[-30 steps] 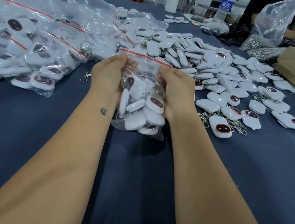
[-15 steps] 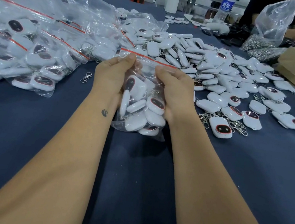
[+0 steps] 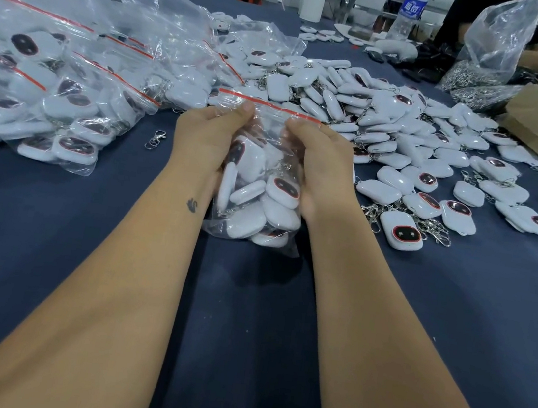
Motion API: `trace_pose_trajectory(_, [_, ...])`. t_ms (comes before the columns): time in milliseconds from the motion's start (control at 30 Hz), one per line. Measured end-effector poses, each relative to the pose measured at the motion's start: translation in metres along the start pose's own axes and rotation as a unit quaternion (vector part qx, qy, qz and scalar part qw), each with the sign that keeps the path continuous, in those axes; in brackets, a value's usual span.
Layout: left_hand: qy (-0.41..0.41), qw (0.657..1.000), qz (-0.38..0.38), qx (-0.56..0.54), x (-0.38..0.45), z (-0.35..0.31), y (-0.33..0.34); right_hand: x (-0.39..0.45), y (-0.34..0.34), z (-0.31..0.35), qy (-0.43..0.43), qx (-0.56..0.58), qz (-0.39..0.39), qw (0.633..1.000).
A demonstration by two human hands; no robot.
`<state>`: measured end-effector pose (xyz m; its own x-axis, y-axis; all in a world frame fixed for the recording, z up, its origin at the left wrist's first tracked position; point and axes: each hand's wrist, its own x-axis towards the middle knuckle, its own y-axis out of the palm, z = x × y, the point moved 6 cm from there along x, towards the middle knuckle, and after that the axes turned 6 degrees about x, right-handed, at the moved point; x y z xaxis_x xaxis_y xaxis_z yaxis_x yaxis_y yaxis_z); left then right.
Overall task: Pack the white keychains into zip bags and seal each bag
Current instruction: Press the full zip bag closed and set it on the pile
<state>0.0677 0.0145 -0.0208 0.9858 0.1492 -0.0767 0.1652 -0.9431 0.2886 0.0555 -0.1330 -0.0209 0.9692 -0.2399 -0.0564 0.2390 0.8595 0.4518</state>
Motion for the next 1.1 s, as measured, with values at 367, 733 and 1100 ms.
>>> trace_pose_trajectory(367, [-0.009,0.999,0.024,-0.047,0.000,0.002,0.005,0.001,-0.001,0.000,-0.024,-0.036,-0.008,0.999])
trace_pose_trajectory(733, [0.005,0.996,0.079,-0.026,-0.007,-0.002,0.012,-0.003,0.004,0.003,-0.014,0.025,0.035,0.999])
trace_pose_trajectory(1100, [0.051,0.995,0.087,-0.023,-0.014,-0.008,0.014,-0.007,0.007,0.012,-0.069,0.007,0.024,0.997])
